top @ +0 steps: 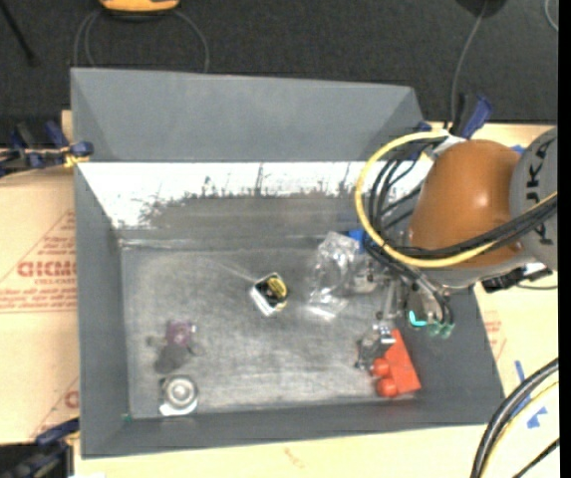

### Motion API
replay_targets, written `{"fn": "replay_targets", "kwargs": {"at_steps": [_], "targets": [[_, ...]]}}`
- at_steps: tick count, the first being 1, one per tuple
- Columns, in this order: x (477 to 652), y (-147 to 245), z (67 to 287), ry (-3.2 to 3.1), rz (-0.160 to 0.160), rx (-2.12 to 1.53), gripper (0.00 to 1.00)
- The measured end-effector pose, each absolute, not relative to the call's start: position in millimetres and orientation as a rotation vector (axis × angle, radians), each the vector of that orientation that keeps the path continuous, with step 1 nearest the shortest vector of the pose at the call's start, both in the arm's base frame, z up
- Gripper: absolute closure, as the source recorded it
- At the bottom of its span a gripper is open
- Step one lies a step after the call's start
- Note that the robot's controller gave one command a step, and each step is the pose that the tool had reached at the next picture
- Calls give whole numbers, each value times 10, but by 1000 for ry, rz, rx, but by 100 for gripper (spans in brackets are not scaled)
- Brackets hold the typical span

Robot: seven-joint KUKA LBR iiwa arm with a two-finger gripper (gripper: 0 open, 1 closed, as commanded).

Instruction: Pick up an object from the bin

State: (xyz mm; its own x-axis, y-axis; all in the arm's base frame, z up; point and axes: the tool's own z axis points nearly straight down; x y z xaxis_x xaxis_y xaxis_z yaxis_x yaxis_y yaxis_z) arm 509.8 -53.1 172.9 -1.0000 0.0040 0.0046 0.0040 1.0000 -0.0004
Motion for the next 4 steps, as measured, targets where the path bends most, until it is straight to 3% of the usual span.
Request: {"fn": "replay_targets", "kwargs": {"at_steps": [1, 2, 3, 4], "targets": [[5651, -611, 1194, -3181, 6, 103, 0], [5884, -643, 1132, -3126, 17, 496, 0], [5908, -537, 1335, -3050, 4, 783, 0], [6000, -589, 759, -2892, 4, 1273, 0]]}}
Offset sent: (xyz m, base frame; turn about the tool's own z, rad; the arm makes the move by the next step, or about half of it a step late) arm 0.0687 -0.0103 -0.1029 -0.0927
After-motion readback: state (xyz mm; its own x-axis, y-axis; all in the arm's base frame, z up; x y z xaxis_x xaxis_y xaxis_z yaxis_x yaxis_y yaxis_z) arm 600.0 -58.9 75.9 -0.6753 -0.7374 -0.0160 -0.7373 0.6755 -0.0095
